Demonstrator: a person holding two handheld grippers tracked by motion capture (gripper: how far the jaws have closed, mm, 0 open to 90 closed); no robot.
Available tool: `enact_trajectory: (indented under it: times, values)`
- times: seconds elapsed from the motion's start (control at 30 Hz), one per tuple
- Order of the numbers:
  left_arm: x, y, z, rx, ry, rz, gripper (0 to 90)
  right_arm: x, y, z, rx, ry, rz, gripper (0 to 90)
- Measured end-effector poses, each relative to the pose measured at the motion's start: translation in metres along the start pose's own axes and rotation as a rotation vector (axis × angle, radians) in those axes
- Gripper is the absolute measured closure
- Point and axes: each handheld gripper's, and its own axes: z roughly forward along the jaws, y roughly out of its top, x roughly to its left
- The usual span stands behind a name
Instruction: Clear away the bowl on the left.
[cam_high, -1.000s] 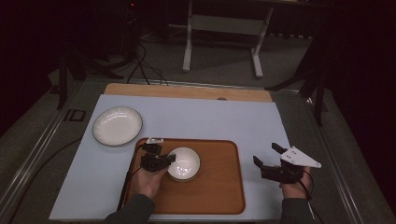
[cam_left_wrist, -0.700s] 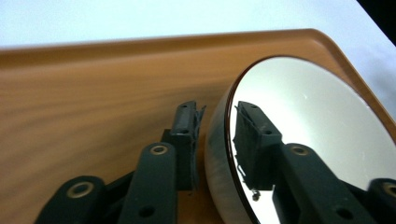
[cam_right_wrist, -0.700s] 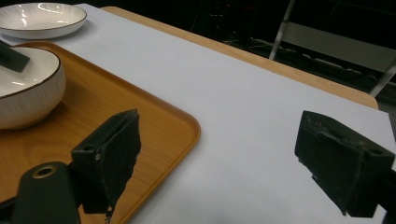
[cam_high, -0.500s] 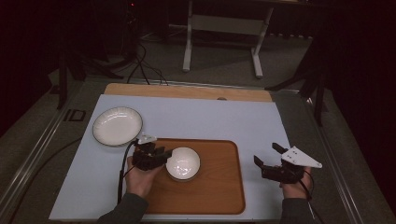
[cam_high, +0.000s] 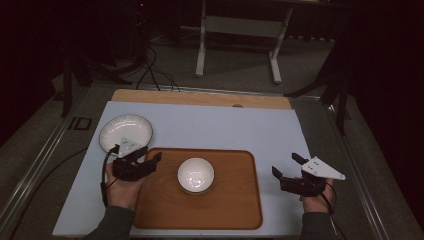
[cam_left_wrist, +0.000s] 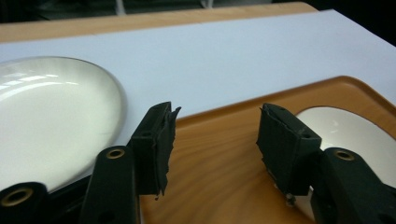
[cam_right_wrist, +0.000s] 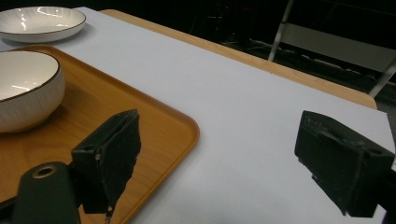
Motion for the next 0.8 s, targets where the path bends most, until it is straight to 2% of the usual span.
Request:
enact_trajectory:
  times: [0.17,0.27,0.4,0.6,0.8]
  values:
    - [0.019,-0.004,-0.017,-0.036,0.049,-0.007,42.5,0.000,0.000,0.000,0.000,0.000,0.001,14.1]
    - [0.027,-0.007,-0.023,-0.038,0.061,0.001,39.8,0.000,0.000,0.000,-0.001,0.000,0.001,14.1]
    - [0.034,-0.011,-0.031,-0.048,0.075,0.027,37.6,0.000,0.000,0.000,-0.002,-0.001,0.002,14.1]
    - [0.042,-0.021,-0.040,-0.077,0.116,0.024,36.4,0.000,0.000,0.000,-0.002,-0.001,0.006,14.1]
    - [0.051,-0.033,-0.043,-0.057,0.154,0.008,35.7,-0.001,0.000,-0.001,-0.005,-0.003,0.014,14.1]
